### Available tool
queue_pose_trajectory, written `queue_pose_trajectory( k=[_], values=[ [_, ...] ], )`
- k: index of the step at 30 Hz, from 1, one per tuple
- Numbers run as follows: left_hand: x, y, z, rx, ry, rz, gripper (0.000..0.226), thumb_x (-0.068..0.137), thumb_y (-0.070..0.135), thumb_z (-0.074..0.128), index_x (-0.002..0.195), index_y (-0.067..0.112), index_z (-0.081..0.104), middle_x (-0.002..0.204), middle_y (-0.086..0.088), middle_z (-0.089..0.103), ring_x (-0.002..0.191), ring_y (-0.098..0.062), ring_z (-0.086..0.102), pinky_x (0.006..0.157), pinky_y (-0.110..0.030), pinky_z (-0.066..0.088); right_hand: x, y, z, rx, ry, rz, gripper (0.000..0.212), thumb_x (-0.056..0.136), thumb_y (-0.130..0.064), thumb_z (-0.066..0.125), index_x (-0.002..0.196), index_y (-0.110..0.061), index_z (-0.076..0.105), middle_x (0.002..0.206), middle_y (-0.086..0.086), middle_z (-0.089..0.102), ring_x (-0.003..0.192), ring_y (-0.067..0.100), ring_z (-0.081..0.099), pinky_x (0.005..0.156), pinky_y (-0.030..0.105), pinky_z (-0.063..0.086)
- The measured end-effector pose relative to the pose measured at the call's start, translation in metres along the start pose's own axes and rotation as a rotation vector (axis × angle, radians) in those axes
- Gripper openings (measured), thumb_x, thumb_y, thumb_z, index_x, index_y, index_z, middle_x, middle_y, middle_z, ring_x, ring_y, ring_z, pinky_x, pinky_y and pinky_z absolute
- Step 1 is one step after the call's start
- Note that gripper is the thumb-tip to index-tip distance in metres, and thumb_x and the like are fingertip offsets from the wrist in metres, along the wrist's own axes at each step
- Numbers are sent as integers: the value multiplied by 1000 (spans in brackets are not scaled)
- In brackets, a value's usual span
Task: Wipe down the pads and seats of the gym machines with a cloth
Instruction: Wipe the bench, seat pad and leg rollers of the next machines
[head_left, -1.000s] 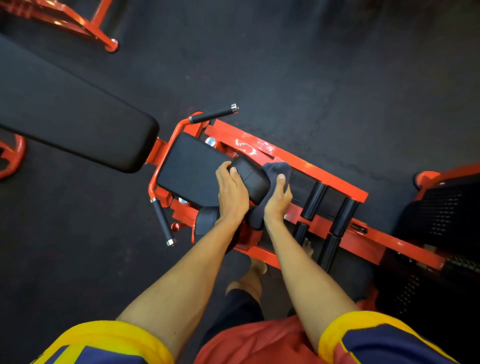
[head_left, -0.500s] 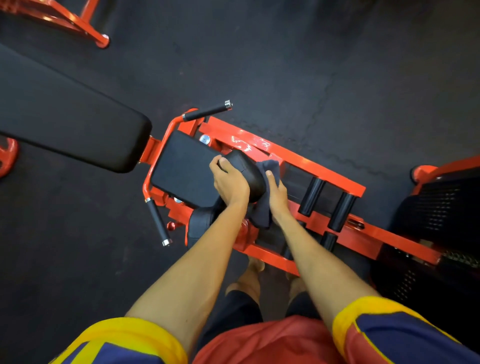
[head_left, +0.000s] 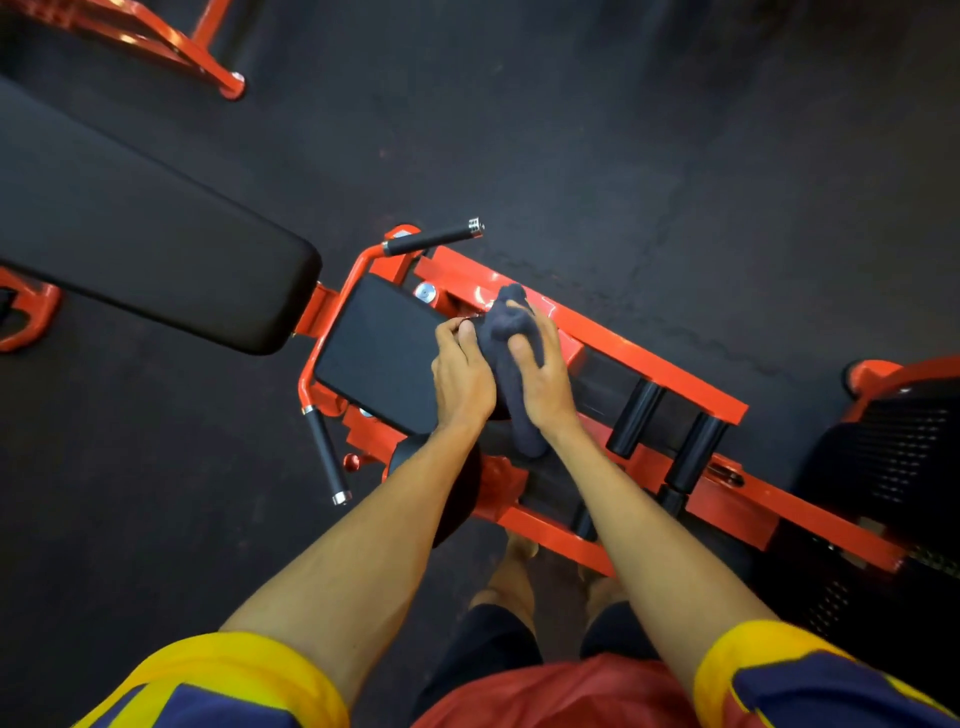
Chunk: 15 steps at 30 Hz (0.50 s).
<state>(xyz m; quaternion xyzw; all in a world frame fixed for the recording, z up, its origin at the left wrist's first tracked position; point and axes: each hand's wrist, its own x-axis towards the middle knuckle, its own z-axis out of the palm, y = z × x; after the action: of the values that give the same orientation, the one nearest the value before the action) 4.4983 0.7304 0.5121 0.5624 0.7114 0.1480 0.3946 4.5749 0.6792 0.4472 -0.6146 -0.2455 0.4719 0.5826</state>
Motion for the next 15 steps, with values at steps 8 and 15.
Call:
queue_pose_trajectory(
  k=[8, 15],
  values=[
    [5, 4, -4, 43, -27, 50, 25, 109, 37, 27, 106, 20, 45, 98, -8, 61, 92, -28, 57, 77, -37, 38, 64, -29, -9, -329, -232, -42, 42, 92, -50, 56, 119, -20, 68, 118, -7, 69, 114, 13, 63, 99, 28, 47],
    [5, -2, -2, 64, -13, 100, 31, 110, 35, 26, 120, 16, 49, 100, -9, 60, 96, -26, 52, 77, -31, 30, 77, 6, -9, -84, -161, 301, 45, 102, -47, 47, 116, -12, 71, 115, 8, 73, 112, 22, 66, 100, 31, 47]
  ],
)
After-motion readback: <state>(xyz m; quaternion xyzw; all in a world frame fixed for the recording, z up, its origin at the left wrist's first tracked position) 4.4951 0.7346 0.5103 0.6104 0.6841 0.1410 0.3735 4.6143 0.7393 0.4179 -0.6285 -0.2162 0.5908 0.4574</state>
